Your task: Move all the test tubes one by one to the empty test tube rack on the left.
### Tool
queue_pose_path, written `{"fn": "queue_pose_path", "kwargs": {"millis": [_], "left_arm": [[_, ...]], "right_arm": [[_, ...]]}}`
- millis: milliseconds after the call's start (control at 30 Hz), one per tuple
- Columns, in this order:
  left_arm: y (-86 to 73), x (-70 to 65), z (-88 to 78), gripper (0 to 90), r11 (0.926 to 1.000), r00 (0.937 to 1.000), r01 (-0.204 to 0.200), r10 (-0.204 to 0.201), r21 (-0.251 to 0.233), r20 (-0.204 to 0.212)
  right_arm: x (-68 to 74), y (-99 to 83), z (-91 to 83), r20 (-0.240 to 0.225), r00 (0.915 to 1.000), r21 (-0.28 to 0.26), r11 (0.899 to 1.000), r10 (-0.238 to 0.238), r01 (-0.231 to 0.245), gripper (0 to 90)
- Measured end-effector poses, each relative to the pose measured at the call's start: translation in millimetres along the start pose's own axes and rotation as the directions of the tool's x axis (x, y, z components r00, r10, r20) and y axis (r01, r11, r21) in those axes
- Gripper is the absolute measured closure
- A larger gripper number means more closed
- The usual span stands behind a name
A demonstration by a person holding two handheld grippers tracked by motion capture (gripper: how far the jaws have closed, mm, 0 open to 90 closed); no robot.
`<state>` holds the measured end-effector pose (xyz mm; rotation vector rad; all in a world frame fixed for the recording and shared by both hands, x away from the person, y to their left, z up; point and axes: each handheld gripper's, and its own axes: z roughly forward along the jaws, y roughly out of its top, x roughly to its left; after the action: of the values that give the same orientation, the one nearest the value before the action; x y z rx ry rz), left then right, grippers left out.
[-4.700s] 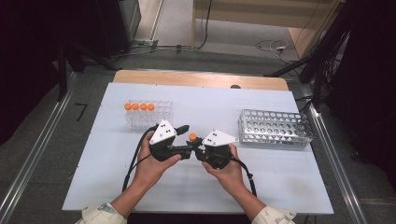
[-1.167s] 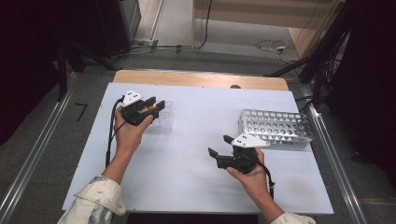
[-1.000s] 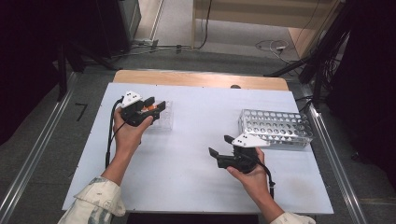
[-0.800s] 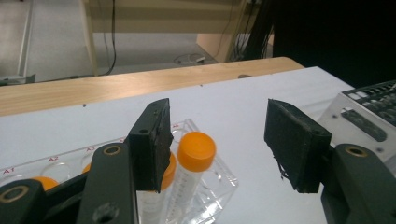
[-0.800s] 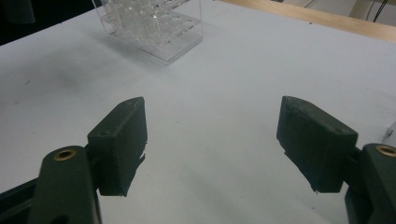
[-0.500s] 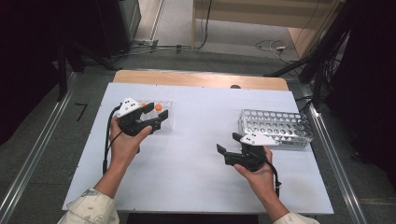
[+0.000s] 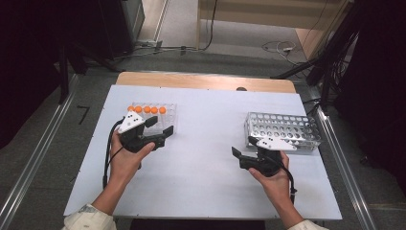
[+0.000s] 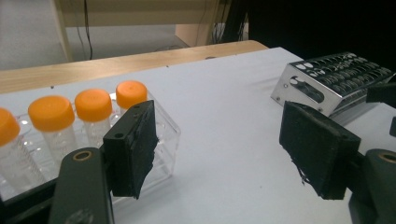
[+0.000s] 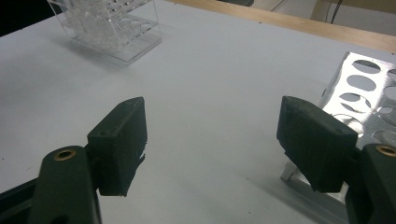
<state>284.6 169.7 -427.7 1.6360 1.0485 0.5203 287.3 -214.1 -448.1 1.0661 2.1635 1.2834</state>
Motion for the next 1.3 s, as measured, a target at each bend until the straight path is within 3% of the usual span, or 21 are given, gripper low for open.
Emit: {"fn": "queue_pose_path", "kwargs": {"millis": [500,1300], "left_arm": [[-19.6,10.2,-25.8,27.8,0.9999,0.9991,0.017,-0.017,-0.003,-0.039],[-41.1,21.8,-38.6,25.9,0.9989,0.9957,0.041,-0.039,0.023,-0.084]], "right_arm": [[-5.6,-4.0,-6.2,0.029,0.9995,0.003,1.000,0.009,-0.009,22.9],[-29.2,-19.8,-34.1,0.103,0.9934,-0.006,0.999,0.052,-0.052,22.9]]}}
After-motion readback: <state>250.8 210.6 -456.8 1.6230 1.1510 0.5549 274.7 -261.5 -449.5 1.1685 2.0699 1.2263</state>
